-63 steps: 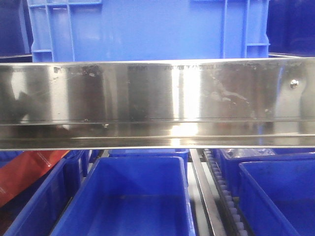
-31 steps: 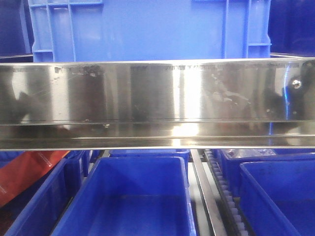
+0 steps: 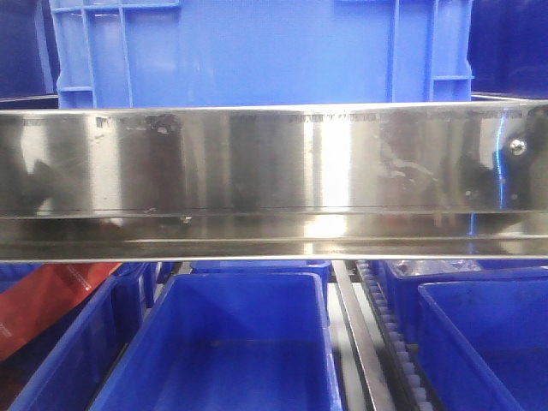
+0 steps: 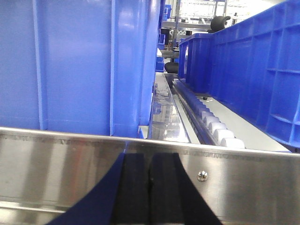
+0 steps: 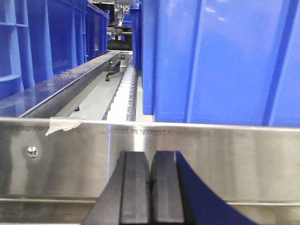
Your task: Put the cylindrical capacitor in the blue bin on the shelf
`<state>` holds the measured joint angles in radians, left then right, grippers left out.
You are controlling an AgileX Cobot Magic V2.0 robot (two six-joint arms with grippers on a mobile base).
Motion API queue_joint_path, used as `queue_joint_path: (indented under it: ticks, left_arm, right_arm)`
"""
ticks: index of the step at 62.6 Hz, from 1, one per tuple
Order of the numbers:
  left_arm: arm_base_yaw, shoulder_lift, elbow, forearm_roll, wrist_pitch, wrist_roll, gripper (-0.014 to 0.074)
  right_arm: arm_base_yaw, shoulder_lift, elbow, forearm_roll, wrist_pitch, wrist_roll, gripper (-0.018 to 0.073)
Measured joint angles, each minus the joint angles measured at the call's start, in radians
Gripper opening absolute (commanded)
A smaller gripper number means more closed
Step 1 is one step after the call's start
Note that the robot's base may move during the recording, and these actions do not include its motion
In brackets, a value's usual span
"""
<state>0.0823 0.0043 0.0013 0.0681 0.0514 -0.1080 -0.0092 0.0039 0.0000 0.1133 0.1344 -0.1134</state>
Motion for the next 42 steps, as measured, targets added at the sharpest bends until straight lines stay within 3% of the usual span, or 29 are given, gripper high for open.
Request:
queue_joint_path:
  ticks: [42]
  left_arm:
    - [0.0,0.0,0.0,0.0,0.0,0.0,-0.0111]
  right_arm:
    - [0.0,0.0,0.0,0.0,-0.002,0.0,-0.0162]
